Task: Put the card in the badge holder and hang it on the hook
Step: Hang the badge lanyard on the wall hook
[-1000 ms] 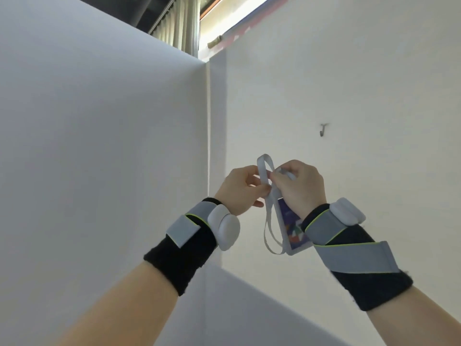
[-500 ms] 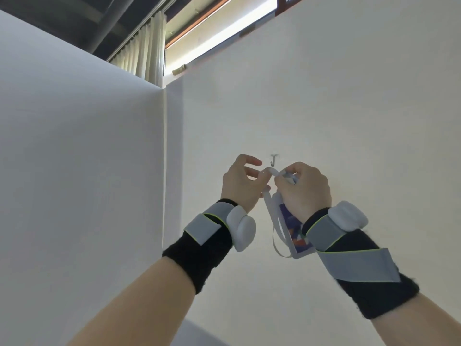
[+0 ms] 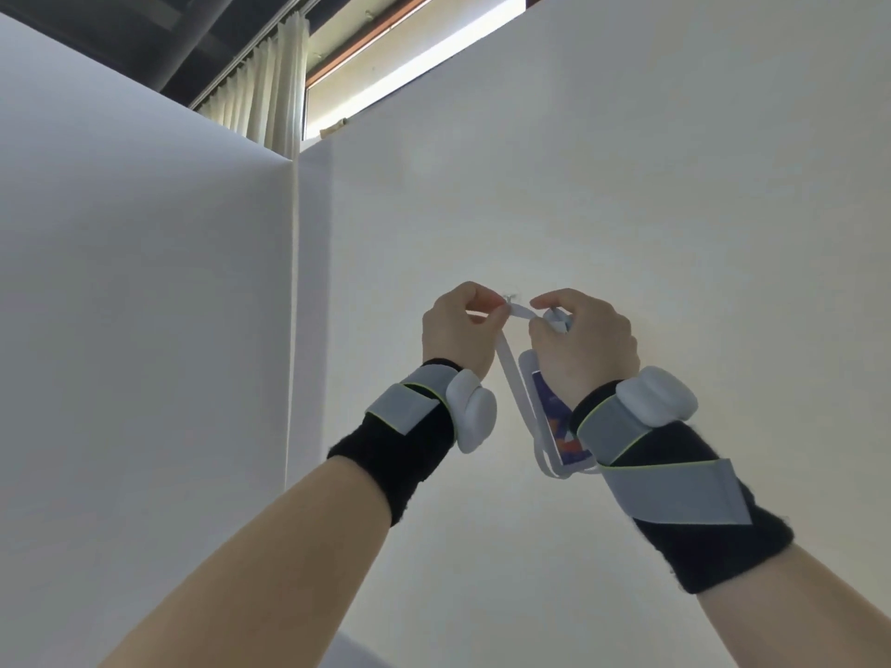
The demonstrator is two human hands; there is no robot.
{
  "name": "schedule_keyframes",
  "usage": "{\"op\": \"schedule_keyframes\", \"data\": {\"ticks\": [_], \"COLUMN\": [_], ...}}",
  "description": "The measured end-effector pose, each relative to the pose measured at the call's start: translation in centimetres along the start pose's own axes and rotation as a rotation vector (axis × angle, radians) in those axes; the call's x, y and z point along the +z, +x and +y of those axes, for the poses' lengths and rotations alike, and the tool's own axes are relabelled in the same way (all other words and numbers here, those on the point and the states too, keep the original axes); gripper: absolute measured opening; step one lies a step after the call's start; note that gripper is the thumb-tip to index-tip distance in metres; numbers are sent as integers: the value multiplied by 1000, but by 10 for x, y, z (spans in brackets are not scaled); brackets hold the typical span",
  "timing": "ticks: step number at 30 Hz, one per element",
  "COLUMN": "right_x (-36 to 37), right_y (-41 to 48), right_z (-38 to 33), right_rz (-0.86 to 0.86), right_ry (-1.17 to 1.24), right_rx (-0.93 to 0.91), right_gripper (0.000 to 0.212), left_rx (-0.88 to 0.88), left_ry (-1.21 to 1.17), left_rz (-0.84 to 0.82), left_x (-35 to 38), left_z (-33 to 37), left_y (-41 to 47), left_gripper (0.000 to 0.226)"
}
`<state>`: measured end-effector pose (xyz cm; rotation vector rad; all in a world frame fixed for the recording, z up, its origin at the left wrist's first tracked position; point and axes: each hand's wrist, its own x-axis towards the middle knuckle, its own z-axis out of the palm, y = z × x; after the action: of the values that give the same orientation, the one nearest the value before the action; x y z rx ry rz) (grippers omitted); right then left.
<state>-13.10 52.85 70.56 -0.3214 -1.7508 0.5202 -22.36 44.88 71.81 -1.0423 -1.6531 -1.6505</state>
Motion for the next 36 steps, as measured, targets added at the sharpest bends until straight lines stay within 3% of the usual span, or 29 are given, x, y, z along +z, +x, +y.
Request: {"op": "schedule_keyframes", "data": {"ticks": [13,20,25,30,32,36], "right_x": [4,9,20,30,34,36], "right_y": [9,1,-13,-31,-40,-63], "right_z": [0,2,7,11,10,11], "right_rz": [-36,-66,-72,-39,-25,-55], "right_ry": [-7,-66,-29,-7,6,86], "right_rx": [-11,-38,0,27,31,54], "right_gripper": [19,17,15,12,13,19], "left_rx": [-23,-46,-45,-246,-205,-168], "left_ry": [10,81,103,-199,-164,-135], "left_rz": [10,-75,-23,-547,-618,-597], "left_x": [5,-1,-16,-42,-44,-45], "left_z": [-13,-26,-27,-30,-33,-47], "left_y": [16,8,-18,-62,-75,-93], "left_gripper": [7,12,15,15,13,13]}}
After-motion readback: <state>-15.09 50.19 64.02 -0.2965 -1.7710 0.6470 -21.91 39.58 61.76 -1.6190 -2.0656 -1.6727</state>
